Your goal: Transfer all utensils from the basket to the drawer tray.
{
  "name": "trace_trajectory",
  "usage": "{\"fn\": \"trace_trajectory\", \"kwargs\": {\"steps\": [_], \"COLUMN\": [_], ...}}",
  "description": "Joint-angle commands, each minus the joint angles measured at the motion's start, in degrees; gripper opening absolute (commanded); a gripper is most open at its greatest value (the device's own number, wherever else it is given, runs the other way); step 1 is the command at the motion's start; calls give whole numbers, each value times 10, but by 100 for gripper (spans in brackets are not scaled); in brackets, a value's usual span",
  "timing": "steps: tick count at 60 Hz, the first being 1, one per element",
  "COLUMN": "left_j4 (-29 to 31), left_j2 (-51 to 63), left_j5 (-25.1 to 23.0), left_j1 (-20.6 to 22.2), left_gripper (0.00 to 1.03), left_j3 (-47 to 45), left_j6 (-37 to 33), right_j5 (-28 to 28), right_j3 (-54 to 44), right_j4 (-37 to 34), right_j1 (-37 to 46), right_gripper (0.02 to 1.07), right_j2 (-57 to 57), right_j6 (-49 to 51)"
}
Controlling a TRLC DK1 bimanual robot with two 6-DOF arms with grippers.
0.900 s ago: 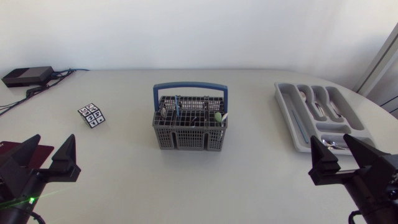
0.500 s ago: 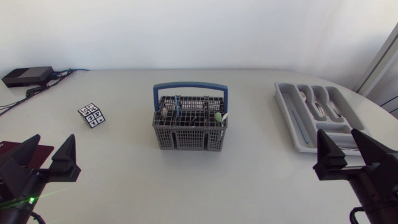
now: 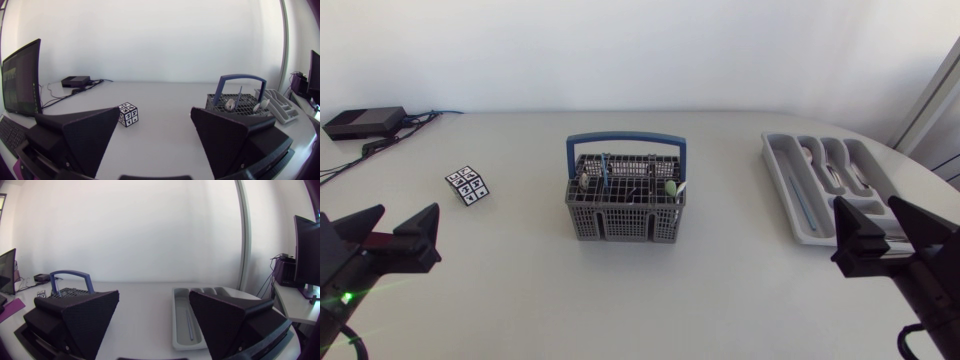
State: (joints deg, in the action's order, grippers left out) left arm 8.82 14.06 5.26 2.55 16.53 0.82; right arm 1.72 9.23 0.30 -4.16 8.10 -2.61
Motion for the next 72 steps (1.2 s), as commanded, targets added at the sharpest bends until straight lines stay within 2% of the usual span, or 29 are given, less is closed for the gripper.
{"fn": "trace_trajectory", "kwargs": {"steps": [1,11,15,20,25,29,39,52,60,72], "left_j4": [16,56,96,139,141,157,198,204,204,185], "left_j2": [51,163,213,293,325,358,419,449,461,472], "left_j5": [6,22,26,27,27,22,-4,-13,-14,-14], "left_j1": [15,39,57,90,112,116,117,148,162,190], "left_gripper": [99,99,99,99,99,99,99,99,99,99], "left_j3": [49,119,156,204,220,243,294,309,318,317], "left_j6": [22,40,38,6,-33,-71,-69,-82,-89,-93], "right_j5": [2,9,9,9,10,12,11,-8,-81,-95], "right_j3": [42,102,135,175,206,243,312,366,395,465], "right_j4": [-6,-19,-43,-77,-107,-152,-231,-263,-260,-282], "right_j1": [-8,-28,-31,-34,-45,-57,-96,-151,-154,-158], "right_gripper": [103,103,103,103,103,103,103,103,102,102], "right_j2": [58,162,208,267,313,352,435,529,569,654], "right_j6": [-13,-30,-52,-71,-87,-91,-90,-43,2,-35]}}
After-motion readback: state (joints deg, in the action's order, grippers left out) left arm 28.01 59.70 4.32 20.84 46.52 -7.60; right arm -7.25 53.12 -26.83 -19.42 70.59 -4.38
